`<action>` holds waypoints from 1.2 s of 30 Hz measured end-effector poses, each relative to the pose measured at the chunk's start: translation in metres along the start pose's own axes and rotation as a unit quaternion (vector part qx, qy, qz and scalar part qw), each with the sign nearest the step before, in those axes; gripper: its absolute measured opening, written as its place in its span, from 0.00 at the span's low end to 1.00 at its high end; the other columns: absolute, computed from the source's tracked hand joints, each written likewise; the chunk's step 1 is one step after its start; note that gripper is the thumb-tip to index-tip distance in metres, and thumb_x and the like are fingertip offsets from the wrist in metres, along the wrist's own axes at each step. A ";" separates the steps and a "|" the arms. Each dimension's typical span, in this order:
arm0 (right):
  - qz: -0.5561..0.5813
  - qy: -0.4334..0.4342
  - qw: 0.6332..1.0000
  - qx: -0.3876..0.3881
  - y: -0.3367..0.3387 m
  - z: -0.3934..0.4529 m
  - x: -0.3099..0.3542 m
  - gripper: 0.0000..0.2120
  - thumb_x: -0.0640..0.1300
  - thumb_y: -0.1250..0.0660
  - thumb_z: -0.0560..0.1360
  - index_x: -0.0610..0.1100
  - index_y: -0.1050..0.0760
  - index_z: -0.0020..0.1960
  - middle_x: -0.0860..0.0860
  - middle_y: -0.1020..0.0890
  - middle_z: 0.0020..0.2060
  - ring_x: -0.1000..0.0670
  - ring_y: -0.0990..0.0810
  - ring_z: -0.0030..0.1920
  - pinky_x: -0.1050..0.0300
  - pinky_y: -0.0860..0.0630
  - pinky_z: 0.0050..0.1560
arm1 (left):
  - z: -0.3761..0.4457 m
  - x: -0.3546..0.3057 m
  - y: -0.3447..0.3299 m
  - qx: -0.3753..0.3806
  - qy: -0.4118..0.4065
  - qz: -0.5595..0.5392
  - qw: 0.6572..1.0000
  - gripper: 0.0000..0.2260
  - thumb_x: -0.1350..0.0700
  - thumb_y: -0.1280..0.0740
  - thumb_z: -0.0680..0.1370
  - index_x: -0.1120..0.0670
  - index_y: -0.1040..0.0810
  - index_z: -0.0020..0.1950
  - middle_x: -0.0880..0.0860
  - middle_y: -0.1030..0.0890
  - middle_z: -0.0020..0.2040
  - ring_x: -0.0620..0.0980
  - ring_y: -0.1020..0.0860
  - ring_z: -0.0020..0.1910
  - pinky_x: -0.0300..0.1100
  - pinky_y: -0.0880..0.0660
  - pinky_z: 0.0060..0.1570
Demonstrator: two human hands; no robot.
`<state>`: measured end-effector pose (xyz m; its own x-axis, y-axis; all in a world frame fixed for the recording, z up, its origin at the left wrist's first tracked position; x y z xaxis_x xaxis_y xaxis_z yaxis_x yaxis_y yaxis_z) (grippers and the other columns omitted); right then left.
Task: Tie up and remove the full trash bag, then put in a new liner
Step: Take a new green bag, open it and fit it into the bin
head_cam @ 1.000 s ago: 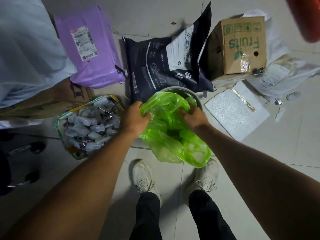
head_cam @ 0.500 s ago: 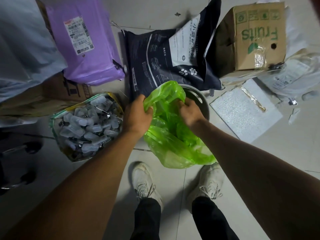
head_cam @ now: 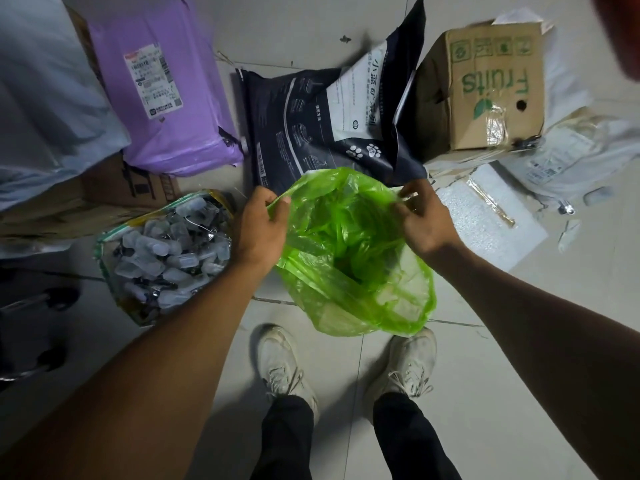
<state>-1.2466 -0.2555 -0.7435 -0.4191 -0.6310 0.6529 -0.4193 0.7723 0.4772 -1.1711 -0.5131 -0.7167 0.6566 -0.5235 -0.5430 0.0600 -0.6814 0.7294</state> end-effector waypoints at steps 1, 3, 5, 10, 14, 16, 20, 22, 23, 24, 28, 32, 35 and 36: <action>-0.027 0.012 1.000 -0.004 0.000 0.001 -0.001 0.08 0.45 0.35 0.72 0.49 0.30 0.50 0.49 0.20 0.40 0.43 0.21 0.41 0.50 0.24 0.43 | 0.002 0.000 0.000 -0.014 -0.002 0.012 1.000 0.11 0.47 0.37 0.80 0.55 0.28 0.49 0.51 0.24 0.40 0.54 0.26 0.37 0.44 0.35 0.36; -0.074 0.037 0.997 -0.003 -0.003 0.005 0.001 0.07 0.39 0.37 0.69 0.49 0.29 0.45 0.50 0.21 0.37 0.44 0.22 0.39 0.54 0.27 0.40 | 0.005 0.000 -0.001 -0.029 -0.004 0.015 0.999 0.08 0.50 0.37 0.81 0.54 0.30 0.51 0.51 0.25 0.44 0.53 0.27 0.40 0.45 0.32 0.40; -0.098 0.055 0.994 -0.012 -0.005 0.010 0.006 0.09 0.35 0.36 0.69 0.48 0.24 0.42 0.49 0.19 0.39 0.43 0.20 0.41 0.56 0.27 0.41 | 0.008 -0.001 -0.003 -0.036 -0.020 0.021 0.999 0.04 0.55 0.38 0.81 0.52 0.32 0.51 0.50 0.25 0.43 0.54 0.27 0.39 0.46 0.32 0.39; -0.157 0.095 0.981 -0.069 0.000 0.020 0.013 0.15 0.38 0.36 0.71 0.48 0.17 0.53 0.45 0.16 0.51 0.41 0.18 0.49 0.58 0.27 0.46 | 0.016 -0.008 -0.012 0.014 -0.077 0.036 0.996 0.13 0.70 0.41 0.75 0.53 0.24 0.42 0.53 0.22 0.47 0.51 0.25 0.43 0.43 0.29 0.40; -0.152 0.058 0.986 -0.021 -0.008 0.033 0.004 0.17 0.47 0.33 0.72 0.50 0.23 0.61 0.44 0.20 0.58 0.41 0.20 0.55 0.53 0.25 0.54 | 0.023 -0.003 -0.021 0.049 -0.050 0.052 0.996 0.10 0.57 0.35 0.79 0.51 0.21 0.59 0.54 0.18 0.54 0.53 0.21 0.45 0.40 0.29 0.43; -0.138 0.049 0.989 0.000 -0.013 0.037 0.001 0.18 0.50 0.33 0.75 0.50 0.25 0.64 0.43 0.20 0.59 0.40 0.21 0.57 0.52 0.25 0.56 | 0.026 0.003 -0.027 0.082 -0.036 0.059 0.994 0.13 0.51 0.33 0.78 0.51 0.23 0.62 0.54 0.18 0.55 0.53 0.21 0.47 0.41 0.29 0.45; -0.123 0.005 0.992 0.043 -0.020 0.039 -0.013 0.17 0.56 0.38 0.78 0.53 0.25 0.64 0.43 0.19 0.57 0.40 0.21 0.58 0.52 0.26 0.58 | 0.028 0.021 -0.040 0.155 0.030 0.055 0.986 0.14 0.43 0.36 0.78 0.50 0.22 0.58 0.49 0.20 0.45 0.53 0.21 0.46 0.42 0.31 0.43; -0.069 -0.043 0.995 0.051 -0.022 0.037 -0.018 0.17 0.58 0.37 0.77 0.55 0.25 0.64 0.43 0.20 0.59 0.40 0.22 0.59 0.48 0.26 0.63 | 0.026 0.029 -0.043 0.178 0.053 0.053 0.981 0.18 0.41 0.35 0.77 0.49 0.24 0.61 0.47 0.23 0.49 0.50 0.24 0.49 0.42 0.32 0.47; -0.044 -0.061 0.996 0.050 -0.022 0.036 -0.020 0.17 0.58 0.36 0.76 0.56 0.25 0.64 0.44 0.20 0.59 0.41 0.22 0.60 0.47 0.26 0.63 | 0.025 0.031 -0.044 0.187 0.060 0.048 0.979 0.21 0.40 0.34 0.76 0.49 0.26 0.64 0.46 0.24 0.51 0.49 0.25 0.51 0.42 0.33 0.49; -0.028 -0.069 0.996 0.050 -0.021 0.034 -0.020 0.18 0.59 0.35 0.76 0.56 0.25 0.64 0.45 0.19 0.60 0.42 0.22 0.60 0.47 0.26 0.64 | 0.023 0.033 -0.044 0.197 0.066 0.038 0.977 0.24 0.39 0.33 0.75 0.49 0.27 0.66 0.47 0.23 0.54 0.49 0.25 0.54 0.42 0.33 0.51; -0.003 -0.056 0.997 0.046 -0.013 0.018 -0.017 0.22 0.56 0.32 0.75 0.57 0.29 0.69 0.49 0.19 0.60 0.48 0.21 0.59 0.52 0.26 0.65 | 0.008 0.036 -0.043 0.222 0.081 -0.007 0.972 0.36 0.34 0.31 0.70 0.46 0.36 0.74 0.51 0.26 0.70 0.55 0.27 0.66 0.53 0.29 0.65; -0.005 -0.013 0.999 0.038 -0.003 -0.007 -0.017 0.28 0.47 0.29 0.74 0.57 0.32 0.71 0.56 0.23 0.57 0.56 0.25 0.58 0.66 0.32 0.58 | -0.010 0.035 -0.031 0.207 0.069 -0.029 0.975 0.37 0.35 0.31 0.72 0.47 0.38 0.76 0.52 0.29 0.72 0.53 0.29 0.69 0.53 0.32 0.69; 0.007 0.007 1.000 0.024 0.006 -0.023 -0.016 0.31 0.43 0.27 0.71 0.57 0.32 0.71 0.66 0.25 0.56 0.64 0.27 0.55 0.70 0.34 0.56 | -0.022 0.036 -0.019 0.180 0.052 -0.050 0.981 0.33 0.39 0.30 0.73 0.49 0.35 0.74 0.52 0.26 0.68 0.52 0.26 0.66 0.50 0.30 0.66; 0.004 0.019 1.000 0.017 0.009 -0.028 -0.016 0.32 0.41 0.27 0.70 0.56 0.31 0.71 0.73 0.24 0.52 0.69 0.26 0.50 0.74 0.34 0.53 | -0.026 0.037 -0.017 0.177 0.048 -0.045 0.982 0.33 0.38 0.29 0.72 0.49 0.34 0.73 0.52 0.26 0.68 0.51 0.27 0.66 0.48 0.30 0.66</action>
<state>-1.2209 -0.2362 -0.7334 -0.3921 -0.6212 0.6785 -0.4436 0.7738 0.4521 -1.1280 -0.5074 -0.7383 0.7297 -0.4136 -0.5445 -0.1333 -0.8670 0.4801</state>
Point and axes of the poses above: each hand's wrist, its own z-axis towards the middle knuckle, its own y-axis out of the back of the hand, x = y × z, the point moved 5 cm from there along z, towards the middle knuckle
